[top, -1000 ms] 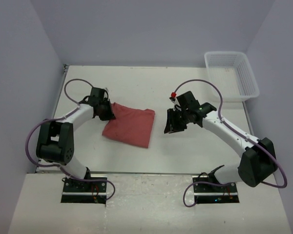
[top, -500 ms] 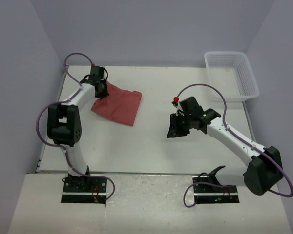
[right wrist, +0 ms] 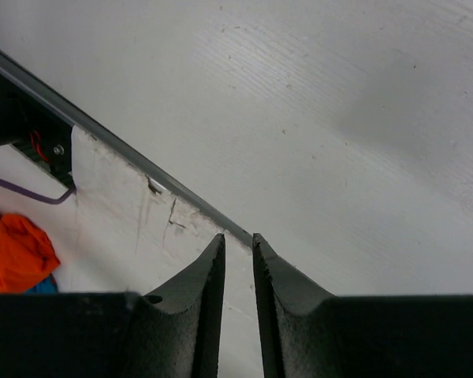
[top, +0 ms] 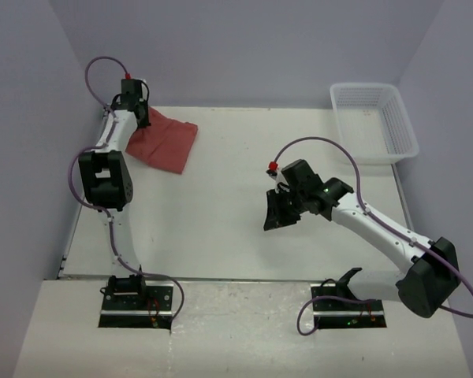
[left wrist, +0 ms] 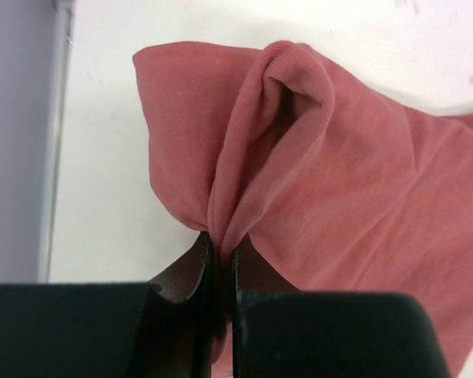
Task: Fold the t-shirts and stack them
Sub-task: Put the neatly folded tshirt into the corner of the board with the left arm
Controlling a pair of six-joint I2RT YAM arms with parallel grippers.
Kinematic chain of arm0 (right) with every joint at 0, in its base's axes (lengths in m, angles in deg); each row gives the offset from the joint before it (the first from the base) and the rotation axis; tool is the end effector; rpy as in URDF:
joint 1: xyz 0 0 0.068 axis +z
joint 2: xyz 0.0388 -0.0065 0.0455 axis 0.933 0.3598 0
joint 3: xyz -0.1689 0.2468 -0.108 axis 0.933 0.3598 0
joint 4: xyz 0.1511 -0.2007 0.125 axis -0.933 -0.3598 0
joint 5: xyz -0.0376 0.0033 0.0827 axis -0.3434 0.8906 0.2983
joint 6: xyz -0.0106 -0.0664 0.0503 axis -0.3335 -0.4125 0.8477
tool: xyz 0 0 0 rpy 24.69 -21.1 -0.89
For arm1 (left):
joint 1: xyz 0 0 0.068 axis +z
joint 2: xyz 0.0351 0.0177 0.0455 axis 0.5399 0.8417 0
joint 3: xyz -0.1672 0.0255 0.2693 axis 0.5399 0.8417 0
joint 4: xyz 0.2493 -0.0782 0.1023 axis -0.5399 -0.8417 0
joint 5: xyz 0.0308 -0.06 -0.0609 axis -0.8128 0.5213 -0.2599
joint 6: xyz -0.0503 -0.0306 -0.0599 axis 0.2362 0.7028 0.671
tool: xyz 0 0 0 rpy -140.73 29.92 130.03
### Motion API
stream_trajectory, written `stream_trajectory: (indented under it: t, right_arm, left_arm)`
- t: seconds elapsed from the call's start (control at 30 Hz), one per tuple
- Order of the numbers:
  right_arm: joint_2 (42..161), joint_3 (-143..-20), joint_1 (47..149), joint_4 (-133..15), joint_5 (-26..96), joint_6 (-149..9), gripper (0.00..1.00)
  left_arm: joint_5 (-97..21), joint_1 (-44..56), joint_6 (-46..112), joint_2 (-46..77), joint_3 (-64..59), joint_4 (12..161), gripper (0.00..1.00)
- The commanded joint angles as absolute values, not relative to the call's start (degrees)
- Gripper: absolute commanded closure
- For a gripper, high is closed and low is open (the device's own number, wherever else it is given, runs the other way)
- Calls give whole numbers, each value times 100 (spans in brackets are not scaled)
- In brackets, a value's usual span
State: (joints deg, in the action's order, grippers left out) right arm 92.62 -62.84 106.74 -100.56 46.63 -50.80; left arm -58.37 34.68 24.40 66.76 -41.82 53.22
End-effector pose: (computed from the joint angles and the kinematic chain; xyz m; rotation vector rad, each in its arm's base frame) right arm 0.2015 0.1871 0.2765 -0.4105 2.6967 0.8102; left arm 0.5773 0.0359 0.2421 -0.1984 2.3670 0.2522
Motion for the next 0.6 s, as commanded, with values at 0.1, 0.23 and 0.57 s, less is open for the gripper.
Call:
stream_trajectory:
  t: [0.1, 0.23, 0.57]
  right_arm:
    - [9295, -6647, 10846, -10146, 4969, -5146, 78]
    - [9137, -6647, 10925, -10233, 5021, -5085, 79]
    - [8943, -6832, 10934, -10559, 4828, -5128, 80]
  left_arm:
    - [-5460, 4067, 1807, 7369, -5993, 5124, 100]
    - [-5311, 4182, 1772, 7791, -6303, 5203, 100]
    - [-5319, 4261, 1605, 8477, -6795, 5414, 100]
